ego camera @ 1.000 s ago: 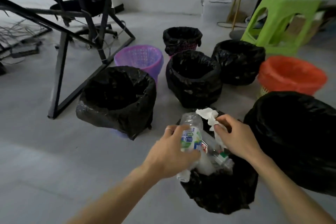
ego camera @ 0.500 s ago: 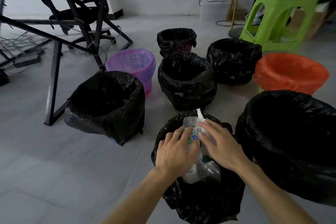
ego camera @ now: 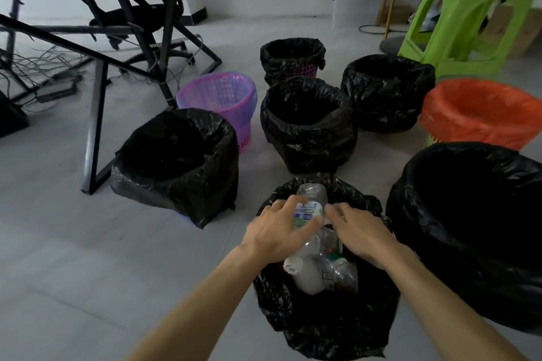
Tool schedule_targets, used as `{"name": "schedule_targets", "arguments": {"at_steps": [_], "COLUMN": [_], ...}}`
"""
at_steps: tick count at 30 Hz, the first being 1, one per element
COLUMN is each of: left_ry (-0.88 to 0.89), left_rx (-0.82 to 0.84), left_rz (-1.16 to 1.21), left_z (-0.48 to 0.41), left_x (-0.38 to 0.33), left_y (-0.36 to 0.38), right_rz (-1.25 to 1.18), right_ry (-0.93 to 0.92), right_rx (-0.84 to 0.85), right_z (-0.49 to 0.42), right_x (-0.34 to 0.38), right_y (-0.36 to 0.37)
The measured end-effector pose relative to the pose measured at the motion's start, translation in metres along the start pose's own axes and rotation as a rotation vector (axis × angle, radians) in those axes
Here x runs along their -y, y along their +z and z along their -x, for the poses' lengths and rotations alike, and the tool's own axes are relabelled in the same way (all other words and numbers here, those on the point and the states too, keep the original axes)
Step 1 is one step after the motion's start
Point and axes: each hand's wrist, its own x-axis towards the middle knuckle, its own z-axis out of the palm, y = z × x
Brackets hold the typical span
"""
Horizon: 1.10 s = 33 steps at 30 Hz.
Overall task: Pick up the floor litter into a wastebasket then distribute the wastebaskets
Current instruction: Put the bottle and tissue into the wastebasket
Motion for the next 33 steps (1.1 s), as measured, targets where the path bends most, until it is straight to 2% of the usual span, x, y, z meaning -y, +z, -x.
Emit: {"name": "schedule_targets", "arguments": {"at_steps": [5,9,14,20,23,26,29,33], "left_ry": [-0.103,-0.364,-0.448,-0.403,-0.357,-0.346,-0.42,-0.582], "left_rx": [-0.172,-0.142,-0.11,-0.046,-0.084,-0.129,-0.115,-0.077], "left_rz": [-0.237,0.053,0.248,0.207,0.104,0.109,0.215,0.508], "left_z": [0.008,0.017,0.008,0.009,0.007,0.006,0.008,0.022], "left_x": [0.007,0.006,-0.006,0.007,0.017,0.03,0.048,0.076], "left_y": [-0.004,0.007,0.023,0.021,0.011,-0.004,-0.021,-0.053], "right_rz": [0.061,0.153,0.119,0.022,-0.066,-0.119,-0.194,-0.325], "right_ry": [-0.082,-0.126,-0.189,-0.251,-0.277,-0.29,-0.241,-0.072], "right_rx": [-0.128,-0.21,-0.132,-0.133,-0.183,-0.227,-0.261,-0.356], "right_z": [-0.001,0.004,0.008,0.015,0.018,0.026,0.042,0.07], "right_x": [0.001,0.018,0.023,0.017,0.019,0.021,0.027,0.042], "right_y": [0.014,0.013,0.02,0.018,0.018,0.021,0.021,0.022]}}
